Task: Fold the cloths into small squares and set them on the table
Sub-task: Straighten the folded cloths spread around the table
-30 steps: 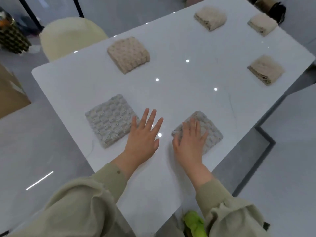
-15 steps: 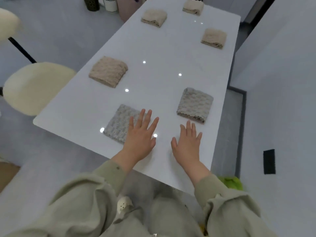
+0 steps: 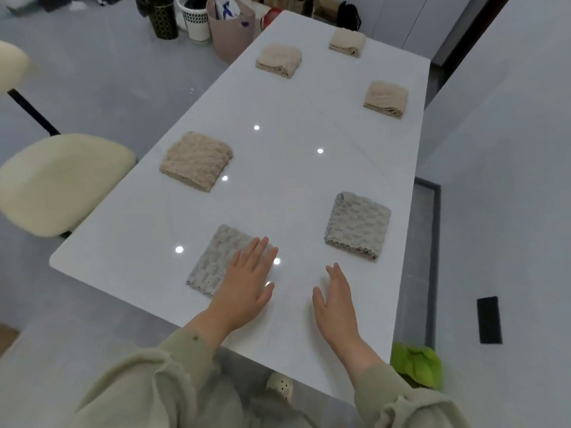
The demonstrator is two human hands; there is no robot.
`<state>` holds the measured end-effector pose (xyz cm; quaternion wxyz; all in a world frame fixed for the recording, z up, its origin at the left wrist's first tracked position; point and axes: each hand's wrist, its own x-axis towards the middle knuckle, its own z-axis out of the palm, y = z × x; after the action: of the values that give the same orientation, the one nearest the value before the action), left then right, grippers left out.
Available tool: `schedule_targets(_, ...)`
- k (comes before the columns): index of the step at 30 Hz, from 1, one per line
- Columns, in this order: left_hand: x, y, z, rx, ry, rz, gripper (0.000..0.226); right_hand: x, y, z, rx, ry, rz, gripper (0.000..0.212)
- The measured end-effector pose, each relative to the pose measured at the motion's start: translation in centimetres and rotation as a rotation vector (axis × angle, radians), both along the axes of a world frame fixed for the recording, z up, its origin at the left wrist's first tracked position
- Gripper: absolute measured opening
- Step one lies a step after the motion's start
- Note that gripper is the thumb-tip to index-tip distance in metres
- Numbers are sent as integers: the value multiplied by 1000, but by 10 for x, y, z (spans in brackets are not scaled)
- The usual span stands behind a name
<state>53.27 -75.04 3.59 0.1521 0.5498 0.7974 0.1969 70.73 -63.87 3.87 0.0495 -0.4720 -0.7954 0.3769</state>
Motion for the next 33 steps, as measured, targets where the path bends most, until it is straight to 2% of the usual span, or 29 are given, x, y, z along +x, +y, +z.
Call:
schedule_targets(2, -18, -1, -5, 64, -109, 50, 62, -15, -4, -2, -119, 40, -21, 56)
schedule_targets(5, -50, -4, -11, 169, -338, 285, 54, -44, -14, -7, -229, 71, 17, 61)
schedule_targets(8, -81, -7, -12, 181, -523, 448, 53, -77, -23, -6, -271, 159, -163, 60)
schedule_targets(12, -111, -4, -17, 151, -563, 339, 53, -118, -35, -4, -255, 250, -343, 58)
schedule_targets(20, -128, -3, -27, 136, -639, 246, 55, -152, -46, -14, -182, 348, -510, 54)
schedule_targets(23, -128, -3, -29, 135, -677, 218, 57, -156, -55, -18, -168, 363, -543, 54)
schedule_targets(28, -125, -4, -30, 141, -731, 190, 62, -163, -66, -19, -146, 372, -541, 65)
schedule_targets(33, -121, -6, -30, 128, -718, 160, 62, -171, -67, -19, -176, 396, -548, 68)
